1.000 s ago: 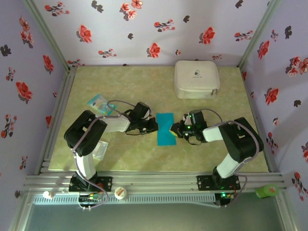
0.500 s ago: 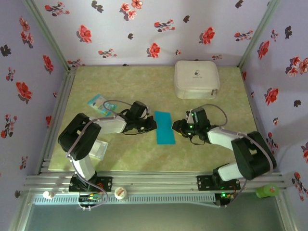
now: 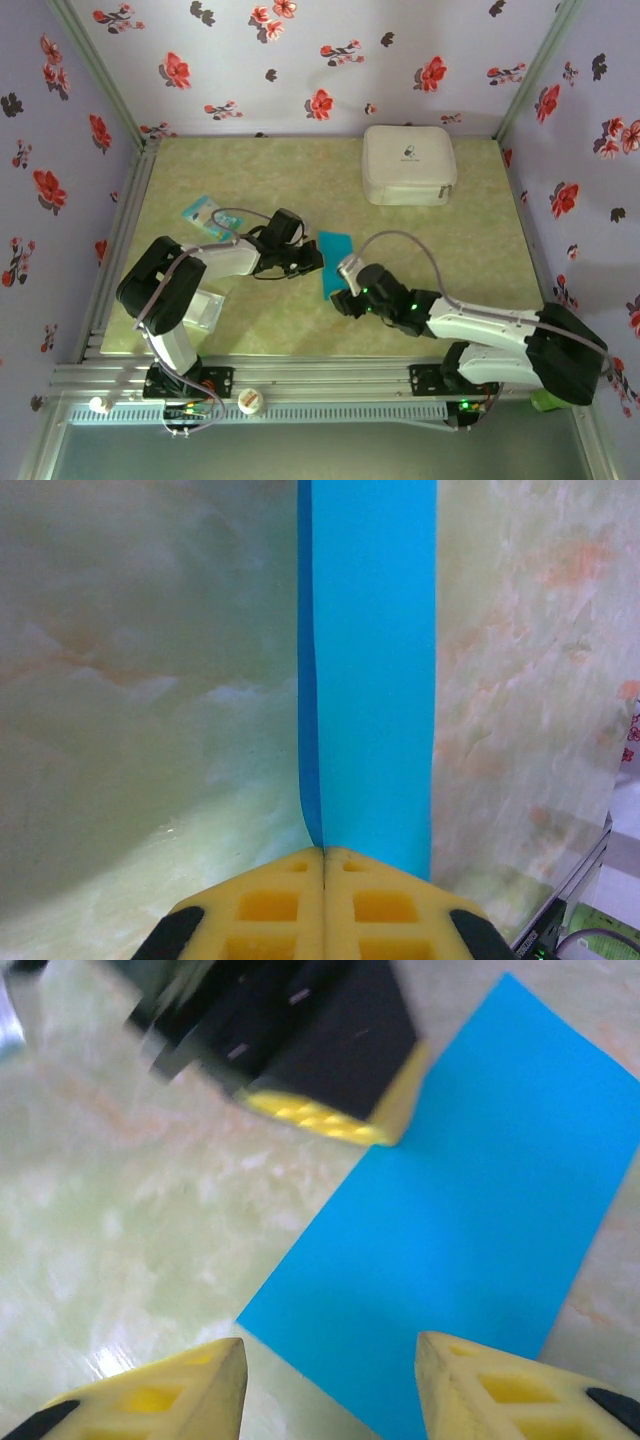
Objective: Fold a paper plane with a square sheet of paper (pick it up from the middle)
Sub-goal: Third fold the triangle at the center of the table.
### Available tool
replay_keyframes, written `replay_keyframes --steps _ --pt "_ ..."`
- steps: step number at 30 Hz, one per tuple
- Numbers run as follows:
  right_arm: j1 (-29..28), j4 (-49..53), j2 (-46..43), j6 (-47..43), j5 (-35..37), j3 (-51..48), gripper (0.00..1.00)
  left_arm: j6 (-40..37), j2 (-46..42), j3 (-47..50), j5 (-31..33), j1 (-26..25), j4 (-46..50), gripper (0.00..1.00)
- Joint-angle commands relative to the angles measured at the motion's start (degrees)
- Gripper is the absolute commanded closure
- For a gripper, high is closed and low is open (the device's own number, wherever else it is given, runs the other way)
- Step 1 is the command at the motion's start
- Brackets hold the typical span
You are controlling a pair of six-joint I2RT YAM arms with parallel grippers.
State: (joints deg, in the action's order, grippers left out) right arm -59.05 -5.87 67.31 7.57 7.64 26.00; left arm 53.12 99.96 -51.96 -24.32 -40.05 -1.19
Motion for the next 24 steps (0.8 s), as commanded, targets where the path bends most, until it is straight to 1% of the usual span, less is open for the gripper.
replay_keyframes --steps 1,2,4,10,14,19,24 --pt "-6.04 -4.33 5.04 -14.58 17.89 0.54 0.52 0.5 -1.7 -1.17 -1.11 0.67 1.98 1.0" --pt "-7.7 -4.94 7.03 -16.46 21.56 1.15 0.51 0.56 -1.7 -1.25 -1.16 0.7 1.98 1.0" --pt "-9.85 -7.05 9.36 -19.39 24.84 1.43 0.51 0.62 -1.57 -1.43 -1.13 0.75 2.15 1.0" --pt "-13.45 -13.26 12.23 -23.91 25.58 -0.73 0.46 0.49 -1.44 -1.73 -1.3 0.76 2.25 1.0" --pt "-14.36 -14.71 14.56 -24.12 26.57 -1.2 0.45 0.52 -1.31 -1.94 -1.35 0.71 2.15 1.0" --pt "-15.32 -17.71 16.17 -24.4 29.43 -2.42 0.45 0.56 -1.59 -1.65 -1.34 0.71 2.07 1.0" --pt "-15.48 -20.33 18.43 -25.56 29.1 -2.67 0.44 0.98 -1.26 -1.65 -1.43 0.74 1.42 1.0"
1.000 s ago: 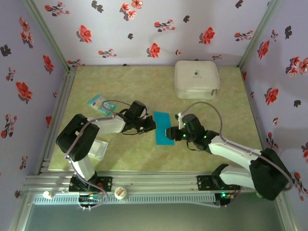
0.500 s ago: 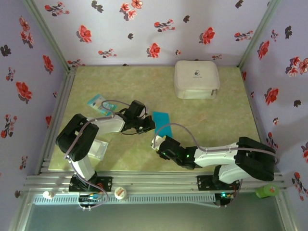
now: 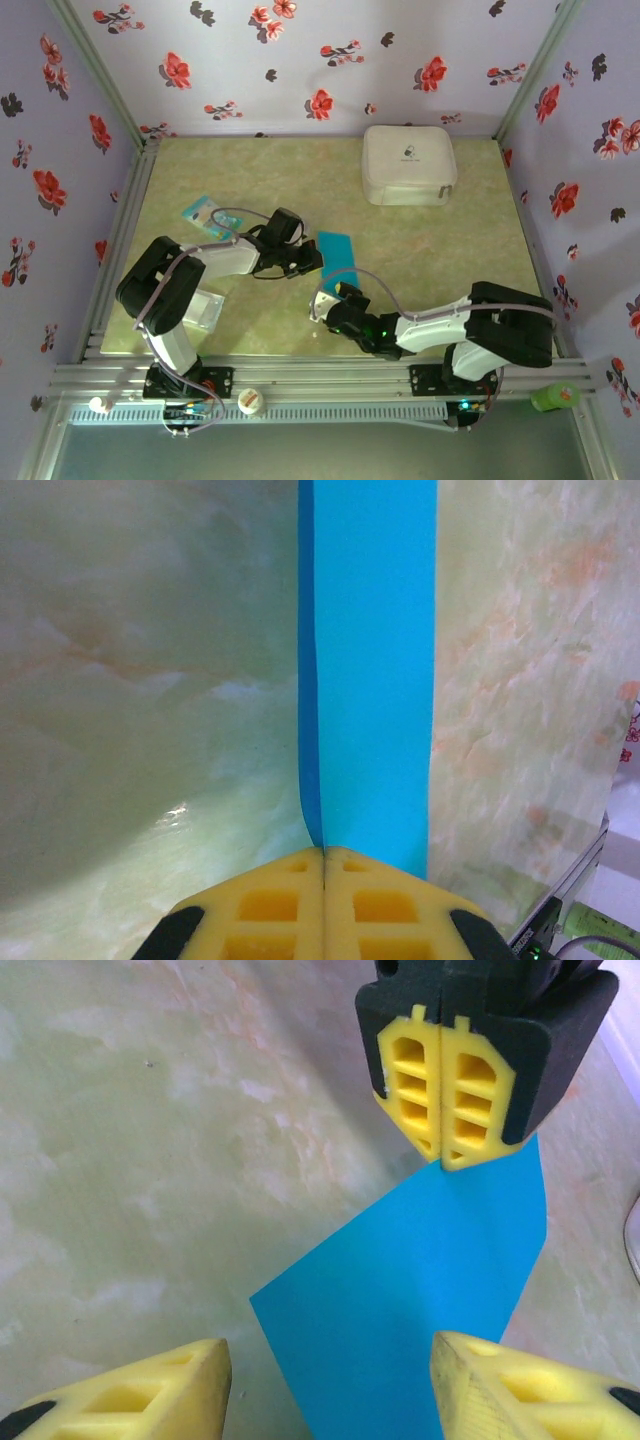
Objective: Fold a paper plane with a square sheet of paper (pick it up from the middle)
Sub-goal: Third fold the triangle at the center of the table.
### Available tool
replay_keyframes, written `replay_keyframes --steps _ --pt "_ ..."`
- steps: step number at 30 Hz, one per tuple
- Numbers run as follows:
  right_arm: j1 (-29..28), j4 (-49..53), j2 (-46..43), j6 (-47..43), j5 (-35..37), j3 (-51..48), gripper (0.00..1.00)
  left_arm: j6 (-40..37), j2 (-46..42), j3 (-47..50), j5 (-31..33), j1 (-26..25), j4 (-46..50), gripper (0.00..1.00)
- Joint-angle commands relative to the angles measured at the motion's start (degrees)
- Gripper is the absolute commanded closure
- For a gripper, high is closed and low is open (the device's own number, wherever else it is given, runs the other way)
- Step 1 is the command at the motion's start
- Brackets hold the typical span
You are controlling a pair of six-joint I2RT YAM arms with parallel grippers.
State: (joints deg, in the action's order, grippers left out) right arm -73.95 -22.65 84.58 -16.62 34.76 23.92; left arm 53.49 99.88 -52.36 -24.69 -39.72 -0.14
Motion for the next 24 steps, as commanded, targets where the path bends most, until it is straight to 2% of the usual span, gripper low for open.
replay_keyframes --steps 1,10,20,24 --pt "-0.51 -4.21 1.91 -1.91 1.82 -0.63 0.45 0.65 -1.17 -1.25 -0.99 0.47 0.25 1.0" --pt "-0.5 -10.04 5.86 -3.41 6.84 0.07 0.47 0.76 -1.17 -1.08 -1.06 0.51 0.23 1.0" --pt "-0.54 -8.63 4.55 -0.18 7.56 -0.35 0.65 0.62 -0.81 -1.51 -1.01 0.48 0.41 1.0" --pt "-0.53 -8.81 3.81 0.7 7.03 -0.98 0.68 0.61 -0.74 -1.43 -0.98 0.46 0.49 1.0"
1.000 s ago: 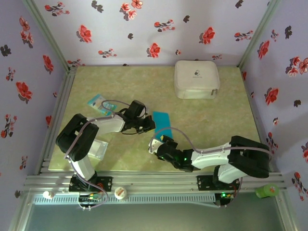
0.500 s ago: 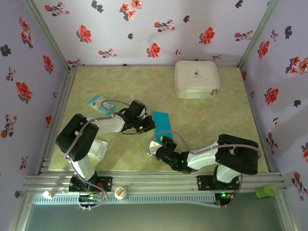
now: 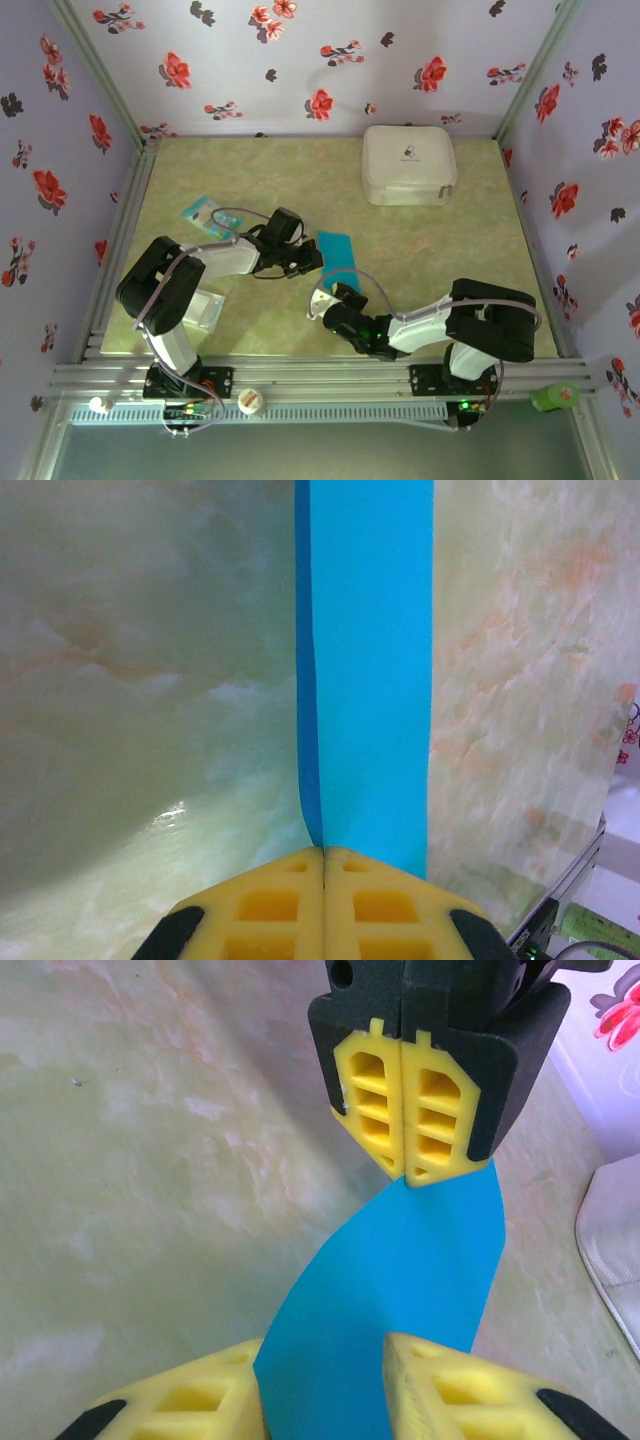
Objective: Fold a paper plane with a square sheet of paper (pick it up from the middle)
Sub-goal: Third fold the triangle at the center of the table.
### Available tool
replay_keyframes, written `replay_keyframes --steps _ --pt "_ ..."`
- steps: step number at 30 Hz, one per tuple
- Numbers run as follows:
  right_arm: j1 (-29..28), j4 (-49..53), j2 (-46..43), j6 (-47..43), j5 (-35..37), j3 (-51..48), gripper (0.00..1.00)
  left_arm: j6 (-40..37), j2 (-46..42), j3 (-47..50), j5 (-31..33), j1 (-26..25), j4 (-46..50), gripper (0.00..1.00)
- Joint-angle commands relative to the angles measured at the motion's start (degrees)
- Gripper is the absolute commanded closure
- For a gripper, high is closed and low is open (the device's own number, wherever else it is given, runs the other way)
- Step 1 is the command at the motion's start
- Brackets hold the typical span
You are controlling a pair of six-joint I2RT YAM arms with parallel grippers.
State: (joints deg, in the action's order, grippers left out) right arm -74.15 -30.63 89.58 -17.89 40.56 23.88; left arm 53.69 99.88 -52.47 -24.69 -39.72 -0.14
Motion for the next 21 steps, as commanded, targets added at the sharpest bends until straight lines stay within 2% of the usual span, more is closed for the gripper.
replay_keyframes --steps 1,15,21 --pt "-0.34 -0.75 -1.41 2.31 1.19 -1.0 0.69 0.45 -0.74 -1.24 -0.98 0.48 0.41 1.0" --pt "-0.33 0.9 -4.08 6.35 -0.57 -2.0 0.83 0.78 -0.38 -1.01 -0.95 0.61 -0.09 1.0" --pt "-0.32 2.26 -3.93 8.01 -1.36 -1.36 0.95 0.92 -0.71 -0.89 -0.61 0.7 -0.03 0.98"
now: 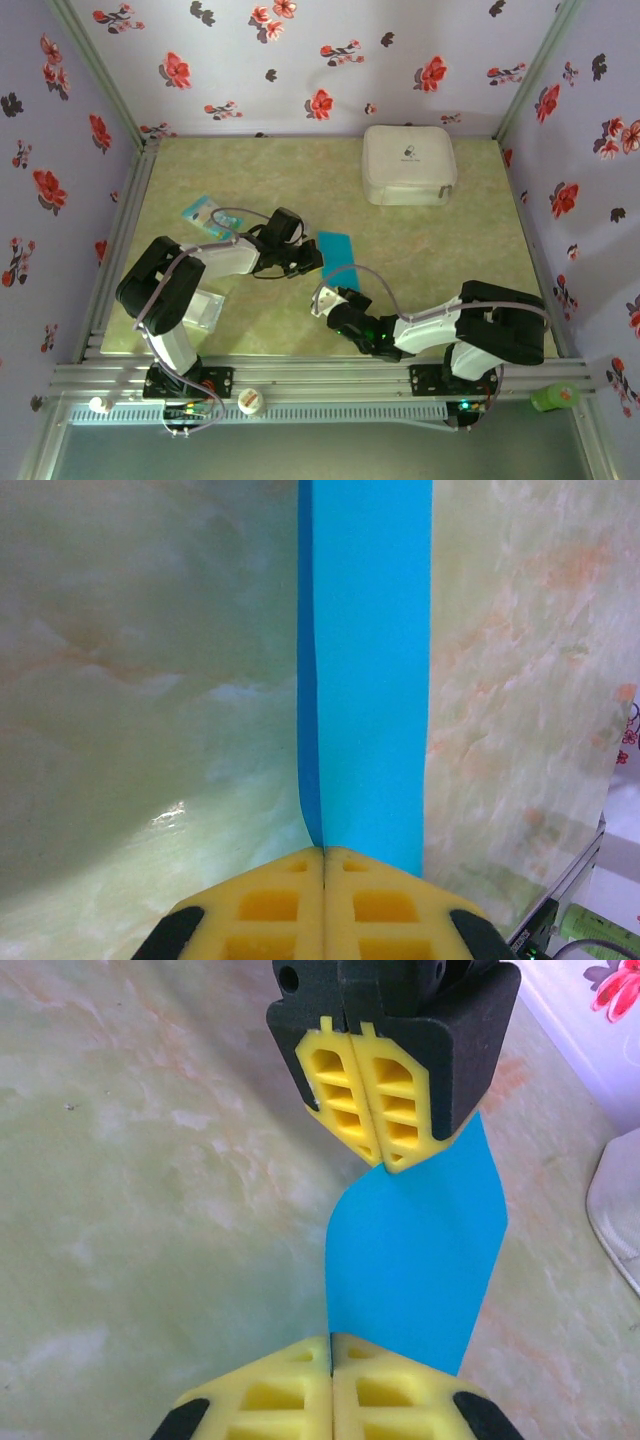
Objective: Fold a paper plane with a square sheet of paper (pick it up from the middle)
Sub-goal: Third fold the triangle at the center of the table.
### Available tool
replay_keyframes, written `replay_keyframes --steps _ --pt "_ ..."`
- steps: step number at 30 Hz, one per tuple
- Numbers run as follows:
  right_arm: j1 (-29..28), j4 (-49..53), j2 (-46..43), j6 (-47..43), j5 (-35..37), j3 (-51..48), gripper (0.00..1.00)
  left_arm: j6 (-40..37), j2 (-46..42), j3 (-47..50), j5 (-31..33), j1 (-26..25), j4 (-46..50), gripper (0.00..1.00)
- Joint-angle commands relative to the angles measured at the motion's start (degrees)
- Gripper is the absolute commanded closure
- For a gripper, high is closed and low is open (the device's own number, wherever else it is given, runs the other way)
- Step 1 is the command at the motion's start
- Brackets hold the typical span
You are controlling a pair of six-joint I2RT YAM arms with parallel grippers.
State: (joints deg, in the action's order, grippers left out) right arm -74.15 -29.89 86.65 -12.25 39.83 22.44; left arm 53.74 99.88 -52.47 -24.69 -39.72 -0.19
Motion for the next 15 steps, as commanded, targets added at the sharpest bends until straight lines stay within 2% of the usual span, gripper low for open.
replay_keyframes --steps 1,3,5,10,15 --pt "-0.27 1.8 -1.08 2.83 -1.21 0.31 0.96 0.85 -1.11 -0.66 -0.32 0.78 -0.12 0.91" --pt "0.11 2.37 -1.36 4.28 -2.99 0.5 0.99 0.68 -2.77 0.26 1.23 0.85 -0.34 0.82" --pt "1.42 4.13 -2.27 7.02 -7.16 1.08 1.0 0.34 -5.09 1.08 3.22 1.39 0.3 0.77" --pt "6.96 6.86 -5.95 15.72 -22.11 2.01 1.0 -0.9 -10.57 2.49 7.43 3.73 4.52 0.73" --pt "13.46 8.18 -8.26 23.43 -37.13 3.15 1.0 -2.37 -13.35 2.7 7.6 5.75 5.63 0.71"
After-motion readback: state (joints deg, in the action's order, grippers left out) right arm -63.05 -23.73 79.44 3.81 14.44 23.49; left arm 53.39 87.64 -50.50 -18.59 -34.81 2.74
